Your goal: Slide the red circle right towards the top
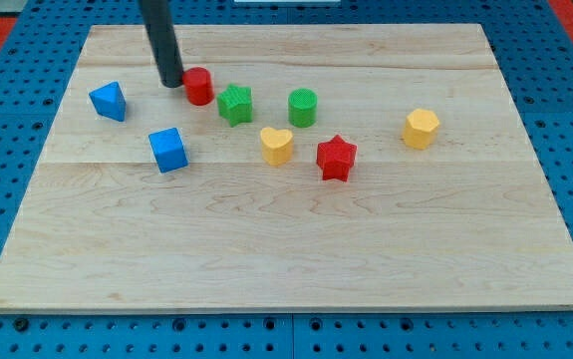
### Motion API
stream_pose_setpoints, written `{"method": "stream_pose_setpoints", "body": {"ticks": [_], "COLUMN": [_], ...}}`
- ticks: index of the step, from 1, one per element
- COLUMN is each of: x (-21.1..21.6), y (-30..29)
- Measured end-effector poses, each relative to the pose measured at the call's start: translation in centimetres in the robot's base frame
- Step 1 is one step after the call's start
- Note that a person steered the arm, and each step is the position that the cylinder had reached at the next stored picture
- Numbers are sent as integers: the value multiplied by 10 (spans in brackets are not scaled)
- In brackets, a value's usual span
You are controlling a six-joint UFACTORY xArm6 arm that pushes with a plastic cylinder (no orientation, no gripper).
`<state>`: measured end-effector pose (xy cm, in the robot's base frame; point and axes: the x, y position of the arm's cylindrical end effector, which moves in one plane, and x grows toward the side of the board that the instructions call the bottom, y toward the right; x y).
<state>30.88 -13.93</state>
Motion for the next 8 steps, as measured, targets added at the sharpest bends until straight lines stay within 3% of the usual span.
{"method": "stream_pose_setpoints", "body": {"ticks": [2, 3, 5, 8], "x": [50, 32, 36, -28], "y": [39, 41, -12, 71]}}
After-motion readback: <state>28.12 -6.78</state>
